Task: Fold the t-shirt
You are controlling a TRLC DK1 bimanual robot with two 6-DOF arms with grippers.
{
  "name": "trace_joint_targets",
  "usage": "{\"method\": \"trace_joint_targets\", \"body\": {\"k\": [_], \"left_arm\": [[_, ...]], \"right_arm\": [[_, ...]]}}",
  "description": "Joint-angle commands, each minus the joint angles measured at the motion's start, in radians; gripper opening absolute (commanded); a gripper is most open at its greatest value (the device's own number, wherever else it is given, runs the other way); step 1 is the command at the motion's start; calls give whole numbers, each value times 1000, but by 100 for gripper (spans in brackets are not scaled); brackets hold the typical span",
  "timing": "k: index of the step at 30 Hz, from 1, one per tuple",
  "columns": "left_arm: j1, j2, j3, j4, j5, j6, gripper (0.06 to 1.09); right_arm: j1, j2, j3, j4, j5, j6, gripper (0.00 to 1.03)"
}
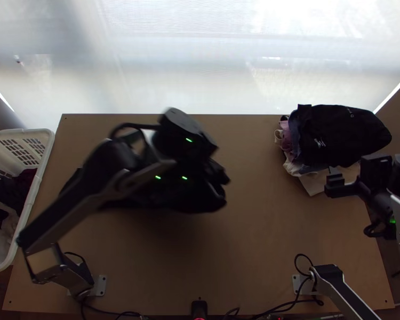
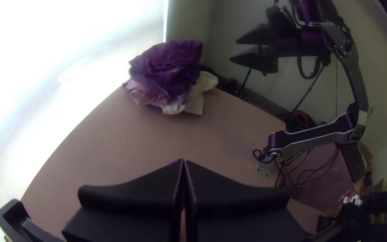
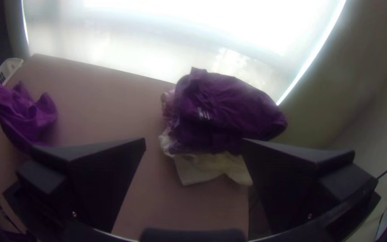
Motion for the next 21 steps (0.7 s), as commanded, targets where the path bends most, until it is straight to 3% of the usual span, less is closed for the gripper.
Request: {"method": "trace_joint_targets", "body": {"k": [1,4,5,6,7,8,16,19,21], "left_arm": [[-189,182,56,211,-18,-1,10],[-209,239,76,352,-18,-54,10],[-220,262,87,385,-21,-63,15],[-235,277,90,410,-28,-64,38],[-252,292,92,421,-38,-61,77],[-268,303,93,421,-42,-61,107],[-248,217,29,365,-44,-61,104],[-174,141,7,309,-44,-58,104],[-119,87,-36,198,-44,6,104]], "right_arm": [[-193,-153,-156,-6,2,-86,98],[-240,-210,-208,-20,2,-91,98],[-240,-231,-236,-24,2,-91,98],[-242,-253,-268,-26,2,-91,98],[-242,-269,-297,-26,1,-91,98],[-242,-283,-323,-26,1,-86,98],[-205,-291,-384,-20,-4,-46,98],[-139,-263,-357,-26,-5,-34,98],[-69,-242,-341,-40,-9,-17,98]]}}
